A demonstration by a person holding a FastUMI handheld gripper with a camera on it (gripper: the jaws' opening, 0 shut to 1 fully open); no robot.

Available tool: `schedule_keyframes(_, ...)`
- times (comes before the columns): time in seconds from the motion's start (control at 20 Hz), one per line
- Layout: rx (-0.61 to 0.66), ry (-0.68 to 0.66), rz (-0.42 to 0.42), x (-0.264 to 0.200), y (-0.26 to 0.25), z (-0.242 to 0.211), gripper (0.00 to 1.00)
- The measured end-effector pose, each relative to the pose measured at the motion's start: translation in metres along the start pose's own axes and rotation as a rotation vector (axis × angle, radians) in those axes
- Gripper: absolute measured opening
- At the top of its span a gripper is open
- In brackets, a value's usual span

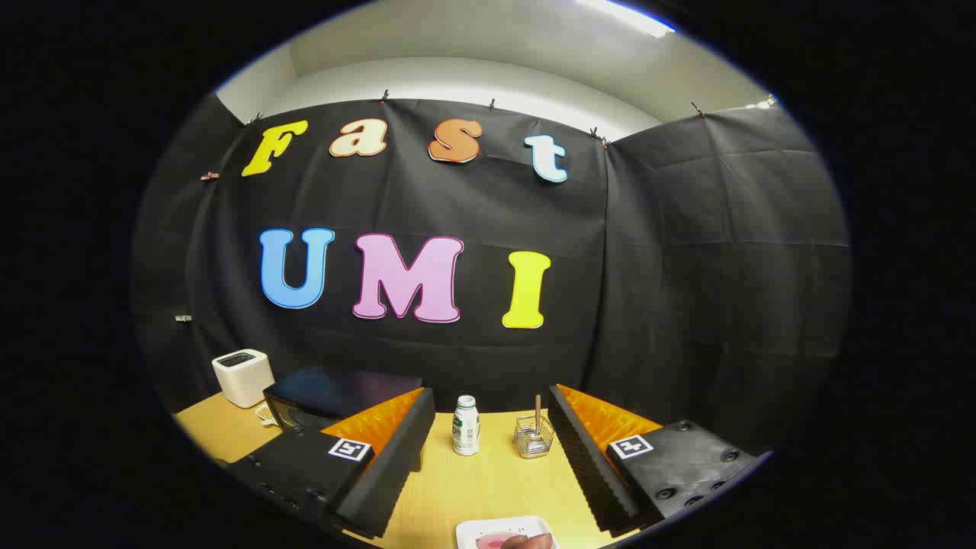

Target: Open the toaster oven, put the food inside, and close the toaster oven door.

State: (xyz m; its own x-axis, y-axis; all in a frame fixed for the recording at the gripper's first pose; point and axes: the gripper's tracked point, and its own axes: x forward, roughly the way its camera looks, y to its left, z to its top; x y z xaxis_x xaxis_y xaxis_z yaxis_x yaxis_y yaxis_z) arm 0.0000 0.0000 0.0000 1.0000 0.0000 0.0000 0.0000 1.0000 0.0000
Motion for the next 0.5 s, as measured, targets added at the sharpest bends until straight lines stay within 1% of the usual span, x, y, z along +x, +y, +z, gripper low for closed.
schedule_keyframes(0.5,0.008,0.003,-0.003,-0.0014,0.0076,0.0002,0.98)
